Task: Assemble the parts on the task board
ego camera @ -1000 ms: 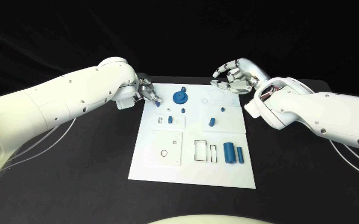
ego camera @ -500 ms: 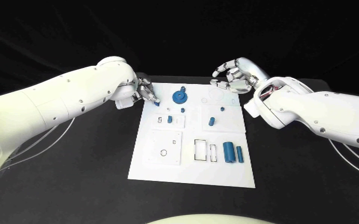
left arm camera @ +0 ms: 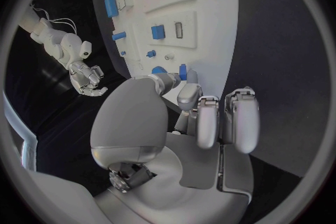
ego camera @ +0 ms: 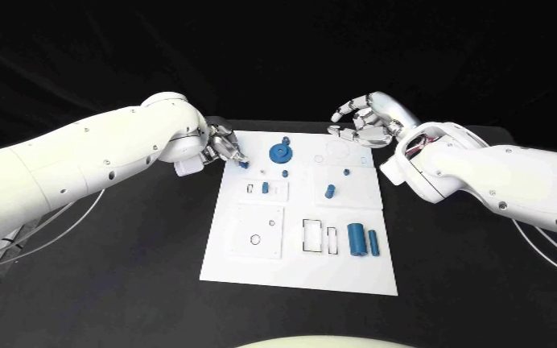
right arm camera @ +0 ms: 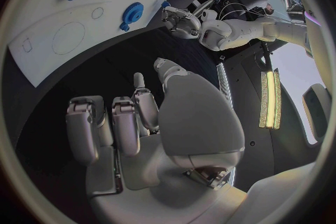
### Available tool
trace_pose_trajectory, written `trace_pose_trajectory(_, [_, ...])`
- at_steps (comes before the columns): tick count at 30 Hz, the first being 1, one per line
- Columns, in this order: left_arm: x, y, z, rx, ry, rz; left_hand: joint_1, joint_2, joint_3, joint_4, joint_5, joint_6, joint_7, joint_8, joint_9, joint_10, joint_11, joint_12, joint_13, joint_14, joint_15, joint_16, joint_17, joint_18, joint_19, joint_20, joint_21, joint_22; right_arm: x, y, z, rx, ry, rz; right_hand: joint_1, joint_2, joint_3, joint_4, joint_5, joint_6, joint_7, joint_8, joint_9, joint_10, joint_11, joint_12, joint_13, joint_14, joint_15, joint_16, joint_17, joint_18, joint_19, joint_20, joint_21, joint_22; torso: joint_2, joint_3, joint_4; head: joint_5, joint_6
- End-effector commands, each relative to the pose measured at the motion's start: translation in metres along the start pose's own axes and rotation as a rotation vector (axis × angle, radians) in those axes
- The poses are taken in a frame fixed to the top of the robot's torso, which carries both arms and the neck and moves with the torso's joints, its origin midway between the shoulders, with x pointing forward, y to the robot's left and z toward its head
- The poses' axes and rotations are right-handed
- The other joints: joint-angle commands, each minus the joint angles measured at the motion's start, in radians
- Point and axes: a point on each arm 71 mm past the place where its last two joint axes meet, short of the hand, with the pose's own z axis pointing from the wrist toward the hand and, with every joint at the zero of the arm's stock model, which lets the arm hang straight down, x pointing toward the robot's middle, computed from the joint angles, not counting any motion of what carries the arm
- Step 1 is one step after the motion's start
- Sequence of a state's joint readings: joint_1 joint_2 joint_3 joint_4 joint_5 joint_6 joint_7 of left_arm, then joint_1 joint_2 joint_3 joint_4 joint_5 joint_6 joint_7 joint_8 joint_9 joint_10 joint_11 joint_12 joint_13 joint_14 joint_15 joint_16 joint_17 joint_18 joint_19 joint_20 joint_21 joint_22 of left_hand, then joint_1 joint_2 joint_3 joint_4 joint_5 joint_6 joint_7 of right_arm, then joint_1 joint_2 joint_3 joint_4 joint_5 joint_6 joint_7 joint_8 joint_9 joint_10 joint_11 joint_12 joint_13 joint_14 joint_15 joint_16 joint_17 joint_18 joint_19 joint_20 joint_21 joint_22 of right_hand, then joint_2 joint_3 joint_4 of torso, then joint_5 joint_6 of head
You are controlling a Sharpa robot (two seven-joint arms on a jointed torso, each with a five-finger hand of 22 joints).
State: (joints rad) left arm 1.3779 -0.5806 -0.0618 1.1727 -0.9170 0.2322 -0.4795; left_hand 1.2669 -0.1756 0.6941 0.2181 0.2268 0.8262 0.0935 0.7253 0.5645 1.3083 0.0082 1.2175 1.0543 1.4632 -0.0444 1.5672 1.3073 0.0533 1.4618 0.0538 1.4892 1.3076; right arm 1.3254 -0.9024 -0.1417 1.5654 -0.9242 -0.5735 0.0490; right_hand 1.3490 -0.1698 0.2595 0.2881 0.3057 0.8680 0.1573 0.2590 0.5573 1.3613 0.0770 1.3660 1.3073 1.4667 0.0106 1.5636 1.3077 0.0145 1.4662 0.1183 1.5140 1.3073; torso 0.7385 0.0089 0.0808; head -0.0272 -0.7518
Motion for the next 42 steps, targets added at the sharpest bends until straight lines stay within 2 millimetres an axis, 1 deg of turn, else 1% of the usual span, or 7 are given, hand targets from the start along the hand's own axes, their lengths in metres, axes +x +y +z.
trace_pose_trajectory(1, [0.001, -0.005, -0.007, 0.071, -0.01, -0.079, -0.014, -0.008, 0.169, -0.164, 0.031, 0.019, -0.007, 0.007, 0.011, 0.014, -0.001, 0.008, 0.006, 0.108, -0.007, 0.004, 0.264, -0.016, 0.016, -0.005, 0.008, 0.113, 0.0, 0.0, 0.0, -0.01, 0.005, -0.006, -0.007, 0.001, 0.006, -0.002, 0.003, 0.004, -0.003, 0.004, -0.002, -0.004, -0.004, -0.004, 0.041, 0.095, -0.007, -0.006, 0.23, 0.003, 0.064, -0.008, -0.003, 0.22, -0.001, -0.0002, 0.0005, 0.002, 0.006])
trace_pose_trajectory(7, [0.006, -0.004, -0.02, 0.125, -0.021, -0.094, -0.028, -0.02, 0.181, -0.178, 0.077, 0.031, -0.011, 0.006, 0.017, 0.023, -0.005, 0.011, 0.012, 0.108, -0.011, 0.004, 0.264, -0.018, 0.021, -0.009, 0.012, 0.122, 0.0, -0.001, -0.001, -0.008, 0.004, -0.006, -0.007, 0.001, 0.006, -0.002, 0.003, 0.004, -0.003, 0.004, -0.002, -0.004, -0.004, -0.004, 0.041, 0.095, -0.007, -0.006, 0.23, 0.003, 0.064, -0.008, -0.003, 0.22, -0.004, -0.0013, 0.0034, 0.0, 0.006])
trace_pose_trajectory(11, [0.01, -0.006, -0.025, 0.149, -0.031, -0.079, -0.032, -0.024, 0.183, -0.182, 0.091, 0.035, -0.012, 0.005, 0.019, 0.026, -0.007, 0.012, 0.014, 0.108, -0.012, 0.004, 0.264, -0.018, 0.022, -0.011, 0.013, 0.123, 0.0, -0.001, -0.001, -0.007, 0.005, -0.006, -0.007, 0.001, 0.006, -0.002, 0.003, 0.004, -0.003, 0.004, -0.002, -0.004, -0.004, -0.004, 0.041, 0.095, -0.007, -0.006, 0.23, 0.003, 0.064, -0.008, -0.003, 0.22, -0.004, -0.0025, 0.0038, -0.001, 0.004])
trace_pose_trajectory(21, [0.028, -0.012, -0.029, 0.182, -0.059, 0.03, -0.036, -0.03, 0.185, -0.188, 0.11, 0.041, -0.014, 0.004, 0.022, 0.03, -0.009, 0.015, 0.018, 0.108, -0.014, 0.004, 0.264, -0.018, 0.022, -0.012, 0.013, 0.123, 0.0, -0.003, -0.002, -0.005, 0.006, -0.005, -0.007, 0.001, 0.006, -0.002, 0.003, 0.004, -0.003, 0.004, -0.002, -0.004, -0.004, -0.004, 0.041, 0.095, -0.007, -0.006, 0.23, 0.003, 0.064, -0.008, -0.003, 0.22, -0.004, -0.0012, 0.0048, 0.004, 0.007])
trace_pose_trajectory(29, [0.038, -0.012, -0.026, 0.179, -0.074, 0.094, -0.039, -0.038, 0.187, -0.193, 0.132, 0.049, -0.017, 0.002, 0.024, 0.035, -0.011, 0.017, 0.022, 0.108, -0.016, 0.004, 0.264, -0.018, 0.021, -0.015, 0.013, 0.122, 0.001, -0.003, -0.002, -0.004, 0.007, -0.005, -0.007, 0.001, 0.006, -0.002, 0.003, 0.004, -0.003, 0.004, -0.002, -0.004, -0.004, -0.004, 0.041, 0.095, -0.007, -0.006, 0.23, 0.003, 0.064, -0.008, -0.003, 0.22, -0.002, -0.001, 0.0007, 0.008, 0.003])
trace_pose_trajectory(36, [0.042, -0.011, -0.024, 0.149, -0.072, 0.133, -0.042, -0.043, 0.188, -0.196, 0.148, 0.055, -0.018, 0.001, 0.026, 0.04, -0.012, 0.02, 0.028, 0.108, -0.017, 0.004, 0.264, -0.018, 0.021, -0.016, 0.012, 0.121, 0.001, -0.003, -0.003, -0.004, 0.007, -0.004, -0.01, 0.001, 0.007, -0.001, 0.005, 0.004, -0.003, 0.005, -0.002, -0.004, -0.004, -0.004, 0.041, 0.094, -0.008, -0.007, 0.228, 0.003, 0.063, -0.009, -0.004, 0.219, -0.002, 0.0004, 0.0019, 0.008, 0.0])
trace_pose_trajectory(42, [0.046, -0.01, -0.021, 0.128, -0.061, 0.154, -0.044, -0.046, 0.188, -0.198, 0.156, 0.058, -0.019, 0.0, 0.027, 0.042, -0.013, 0.019, 0.027, 0.108, -0.018, 0.004, 0.264, -0.018, 0.021, -0.017, 0.012, 0.122, 0.001, -0.003, -0.003, -0.005, 0.007, -0.003, -0.01, 0.001, 0.007, -0.001, 0.005, 0.004, -0.003, 0.005, -0.002, -0.004, -0.004, -0.004, 0.041, 0.094, -0.008, -0.007, 0.228, 0.003, 0.063, -0.009, -0.004, 0.219, -0.003, -0.0005, 0.002, 0.008, -0.002])
